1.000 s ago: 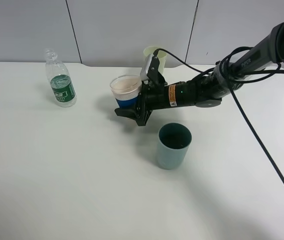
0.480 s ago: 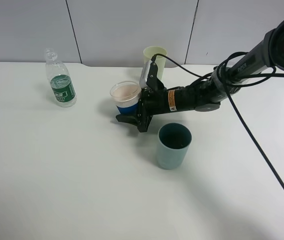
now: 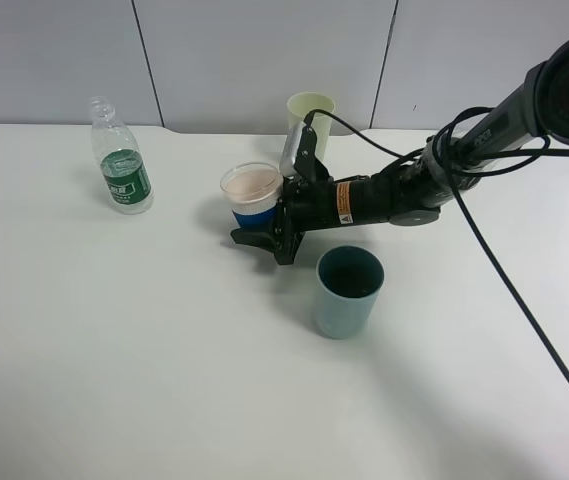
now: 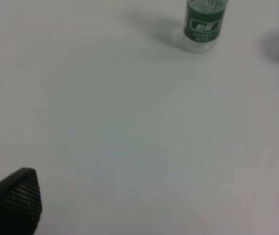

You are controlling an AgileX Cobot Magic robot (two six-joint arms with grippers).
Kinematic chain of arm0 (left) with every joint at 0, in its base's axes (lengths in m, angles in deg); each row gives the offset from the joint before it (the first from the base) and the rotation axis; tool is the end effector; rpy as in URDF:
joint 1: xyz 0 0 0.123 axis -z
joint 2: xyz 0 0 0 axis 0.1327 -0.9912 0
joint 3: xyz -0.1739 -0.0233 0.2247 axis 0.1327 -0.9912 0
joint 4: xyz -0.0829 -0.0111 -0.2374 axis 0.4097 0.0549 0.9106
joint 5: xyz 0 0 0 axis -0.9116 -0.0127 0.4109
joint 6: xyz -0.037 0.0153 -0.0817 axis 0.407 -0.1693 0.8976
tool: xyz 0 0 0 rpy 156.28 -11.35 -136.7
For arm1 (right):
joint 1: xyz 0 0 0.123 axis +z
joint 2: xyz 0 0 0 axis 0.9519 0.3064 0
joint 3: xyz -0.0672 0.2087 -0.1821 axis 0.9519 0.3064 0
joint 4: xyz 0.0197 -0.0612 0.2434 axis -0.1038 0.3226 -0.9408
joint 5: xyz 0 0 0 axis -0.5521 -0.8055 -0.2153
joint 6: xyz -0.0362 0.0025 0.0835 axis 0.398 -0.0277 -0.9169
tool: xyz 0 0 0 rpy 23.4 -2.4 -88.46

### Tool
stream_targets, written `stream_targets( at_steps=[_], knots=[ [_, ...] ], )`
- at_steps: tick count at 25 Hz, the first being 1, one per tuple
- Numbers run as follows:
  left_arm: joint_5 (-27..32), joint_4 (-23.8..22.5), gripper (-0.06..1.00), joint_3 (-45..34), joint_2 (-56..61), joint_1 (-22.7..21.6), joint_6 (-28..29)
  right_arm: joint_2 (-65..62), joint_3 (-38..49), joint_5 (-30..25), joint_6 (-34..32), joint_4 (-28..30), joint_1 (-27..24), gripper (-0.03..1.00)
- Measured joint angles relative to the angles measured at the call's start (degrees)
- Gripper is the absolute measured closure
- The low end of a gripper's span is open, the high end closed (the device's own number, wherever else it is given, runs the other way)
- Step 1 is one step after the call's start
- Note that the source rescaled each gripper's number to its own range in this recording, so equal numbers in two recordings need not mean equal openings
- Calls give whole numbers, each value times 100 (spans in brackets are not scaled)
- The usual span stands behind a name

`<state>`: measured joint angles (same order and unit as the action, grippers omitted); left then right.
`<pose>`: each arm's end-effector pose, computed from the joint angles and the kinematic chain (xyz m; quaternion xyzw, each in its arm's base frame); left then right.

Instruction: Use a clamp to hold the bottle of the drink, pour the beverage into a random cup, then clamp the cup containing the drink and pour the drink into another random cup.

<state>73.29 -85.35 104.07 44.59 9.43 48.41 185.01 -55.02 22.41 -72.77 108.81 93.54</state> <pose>-0.0061 0.0023 0.2789 0.0077 0.8486 0.0022 0.5289 0.3715 0.2231 0.0516 -0.5520 0.5904 0.3367 0.4831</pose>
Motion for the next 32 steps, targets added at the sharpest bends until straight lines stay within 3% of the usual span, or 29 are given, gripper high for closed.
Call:
stream_targets(
  at_steps=[2, 5, 8, 13, 24, 32],
  knots=[
    [0, 0, -6, 0, 0, 0, 0, 0, 0, 0, -5, -6, 0, 87],
    [0, 0, -6, 0, 0, 0, 0, 19, 0, 0, -5, 0, 0, 55],
    [0, 0, -6, 0, 0, 0, 0, 19, 0, 110, -5, 0, 0, 41],
    [0, 0, -6, 0, 0, 0, 0, 12, 0, 361, -361, 0, 0, 37],
    [0, 0, -6, 0, 0, 0, 0, -471, 5, 358, -1239, 17, 0, 37],
    [5, 0, -6, 0, 0, 0, 0, -870, 10, 297, -1540, 335, 0, 37]
  ],
)
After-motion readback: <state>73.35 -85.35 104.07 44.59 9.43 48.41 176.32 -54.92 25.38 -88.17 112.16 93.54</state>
